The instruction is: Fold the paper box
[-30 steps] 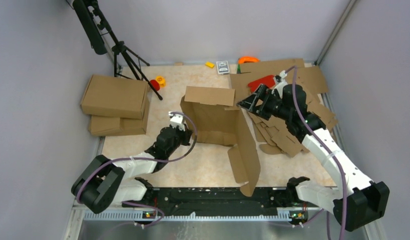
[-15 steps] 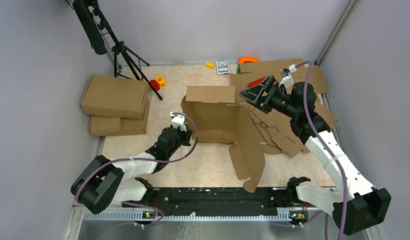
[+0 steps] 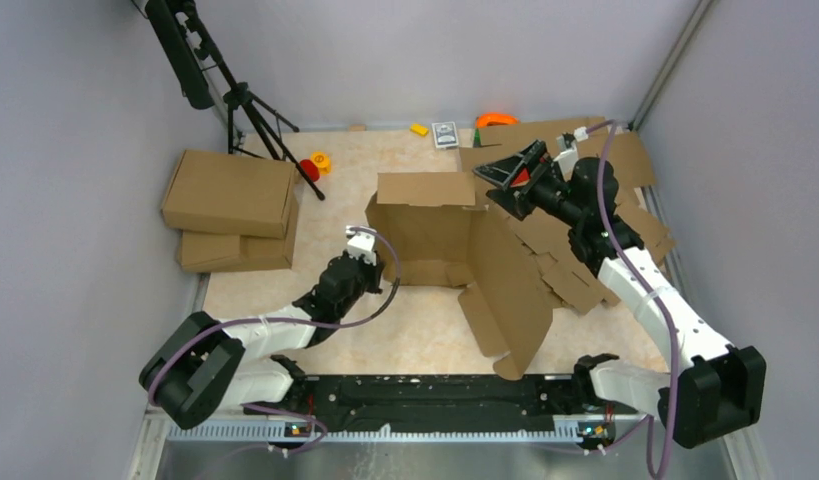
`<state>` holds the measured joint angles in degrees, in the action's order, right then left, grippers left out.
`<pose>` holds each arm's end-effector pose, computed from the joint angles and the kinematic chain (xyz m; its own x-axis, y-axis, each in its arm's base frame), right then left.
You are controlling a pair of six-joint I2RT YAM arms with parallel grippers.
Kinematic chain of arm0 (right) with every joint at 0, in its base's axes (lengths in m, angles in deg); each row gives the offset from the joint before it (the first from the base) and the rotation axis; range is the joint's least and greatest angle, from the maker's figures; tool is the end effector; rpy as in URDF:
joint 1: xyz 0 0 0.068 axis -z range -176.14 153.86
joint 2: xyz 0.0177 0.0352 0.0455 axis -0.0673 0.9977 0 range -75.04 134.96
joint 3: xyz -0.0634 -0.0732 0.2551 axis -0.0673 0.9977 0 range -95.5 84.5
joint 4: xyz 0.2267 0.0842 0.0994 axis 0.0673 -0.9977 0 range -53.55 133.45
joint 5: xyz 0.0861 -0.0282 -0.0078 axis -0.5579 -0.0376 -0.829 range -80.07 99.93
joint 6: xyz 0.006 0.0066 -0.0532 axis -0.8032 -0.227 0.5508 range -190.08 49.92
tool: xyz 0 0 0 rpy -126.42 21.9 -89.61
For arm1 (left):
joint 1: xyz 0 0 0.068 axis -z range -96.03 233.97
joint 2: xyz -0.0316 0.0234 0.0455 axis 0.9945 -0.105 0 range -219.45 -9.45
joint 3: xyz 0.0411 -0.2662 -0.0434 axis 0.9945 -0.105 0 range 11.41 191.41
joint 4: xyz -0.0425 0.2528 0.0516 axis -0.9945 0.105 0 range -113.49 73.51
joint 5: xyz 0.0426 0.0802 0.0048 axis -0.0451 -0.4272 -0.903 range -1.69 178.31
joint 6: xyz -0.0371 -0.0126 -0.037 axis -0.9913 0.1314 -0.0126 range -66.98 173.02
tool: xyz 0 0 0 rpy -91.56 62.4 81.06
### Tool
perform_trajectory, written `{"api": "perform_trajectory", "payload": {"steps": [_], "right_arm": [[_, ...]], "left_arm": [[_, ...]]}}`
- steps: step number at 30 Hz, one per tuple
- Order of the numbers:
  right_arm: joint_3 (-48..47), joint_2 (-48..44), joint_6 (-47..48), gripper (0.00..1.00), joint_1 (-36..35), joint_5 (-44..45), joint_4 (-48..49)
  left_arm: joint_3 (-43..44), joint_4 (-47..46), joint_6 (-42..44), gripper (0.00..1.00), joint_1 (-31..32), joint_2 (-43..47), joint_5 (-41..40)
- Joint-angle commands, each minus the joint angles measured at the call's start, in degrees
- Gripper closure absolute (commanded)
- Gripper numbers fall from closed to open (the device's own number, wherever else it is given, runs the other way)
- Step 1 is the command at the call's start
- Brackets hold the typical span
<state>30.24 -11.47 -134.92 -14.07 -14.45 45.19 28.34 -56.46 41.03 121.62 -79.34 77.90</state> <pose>0.2424 0.0939 0.3554 -0.6595 0.6530 -0.3722 -0.1712 0.3517 0.9203 0.1837 -0.1337 0.1648 -0.3616 0.0208 -0.9321 0.3999 0.9066 -0.1349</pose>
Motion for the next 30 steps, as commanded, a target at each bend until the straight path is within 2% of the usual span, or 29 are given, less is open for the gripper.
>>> {"api": "perform_trajectory", "payload": {"steps": [1, 11, 16, 19, 22, 25, 30], "right_arm": [[-1.23, 1.70, -0.02, 0.05, -0.55, -0.48, 0.79], [-1.95, 2.18, 8.15, 0.04, -1.14, -1.44, -5.71], [-1.84, 1.95, 9.35, 0.14, -1.09, -2.45, -6.03], [-1.99, 1.83, 10.51, 0.15, -1.12, -2.34, -7.04], [-1.99, 1.78, 10.90, 0.16, -1.06, -2.34, -7.14], [-2.52, 1.83, 11.40, 0.17, -1.08, -2.23, -7.39], [-3.67, 1.79, 12.67, 0.17, -1.14, -1.51, -8.58]], "left_arm": [[1.88, -0.03, 1.55, 1.00, 1.39, -0.22, -2.57], [2.58, 0.80, 2.85, 1.00, 3.04, -0.49, -4.27], [2.58, 0.89, 2.26, 0.98, 3.04, -0.28, -3.93], [2.47, 1.19, 1.83, 0.95, 3.05, 0.16, -3.79], [2.24, 1.51, 1.49, 0.89, 3.04, 1.23, -3.95], [2.36, 2.45, 0.93, 0.76, 3.05, 2.67, -4.55], [2.32, 2.94, 1.65, 0.61, 2.97, 4.86, -7.38]]}}
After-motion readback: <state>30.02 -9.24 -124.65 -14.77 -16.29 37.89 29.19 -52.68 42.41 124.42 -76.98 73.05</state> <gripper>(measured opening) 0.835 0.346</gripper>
